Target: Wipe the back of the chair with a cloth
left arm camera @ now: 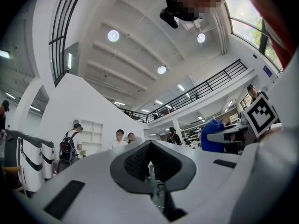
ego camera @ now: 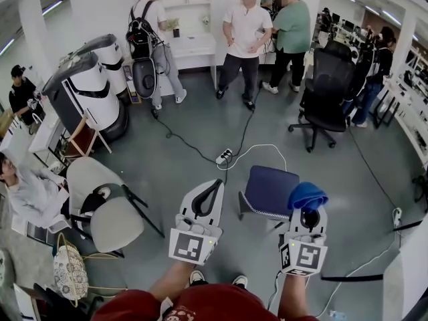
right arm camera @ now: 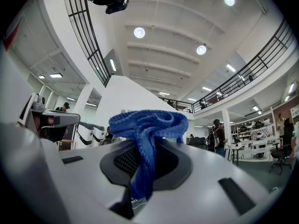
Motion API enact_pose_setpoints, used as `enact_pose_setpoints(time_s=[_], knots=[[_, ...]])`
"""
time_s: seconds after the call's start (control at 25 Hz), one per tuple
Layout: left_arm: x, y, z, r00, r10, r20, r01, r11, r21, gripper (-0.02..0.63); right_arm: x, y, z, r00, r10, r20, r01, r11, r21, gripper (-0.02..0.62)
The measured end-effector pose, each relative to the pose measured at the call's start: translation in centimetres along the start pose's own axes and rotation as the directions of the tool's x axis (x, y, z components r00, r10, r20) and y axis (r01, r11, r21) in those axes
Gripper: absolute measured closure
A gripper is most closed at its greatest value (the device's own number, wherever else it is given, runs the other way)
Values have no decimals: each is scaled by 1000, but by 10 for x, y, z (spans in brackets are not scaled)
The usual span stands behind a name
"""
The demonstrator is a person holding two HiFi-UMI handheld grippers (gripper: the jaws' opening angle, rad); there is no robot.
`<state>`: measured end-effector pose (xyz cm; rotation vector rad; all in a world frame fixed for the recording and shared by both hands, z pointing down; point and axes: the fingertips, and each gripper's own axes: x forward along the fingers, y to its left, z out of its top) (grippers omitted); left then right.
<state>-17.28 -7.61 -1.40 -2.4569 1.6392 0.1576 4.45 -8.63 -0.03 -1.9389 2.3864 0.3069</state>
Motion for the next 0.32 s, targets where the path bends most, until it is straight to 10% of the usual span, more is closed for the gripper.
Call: enact_pose_setpoints(time_s=[0.32], knots=[[7, -5, -2, 1000, -4, -6, 4, 1000, -3, 592, 3, -5, -2, 1000, -1, 3, 1, 1000, 15, 535]])
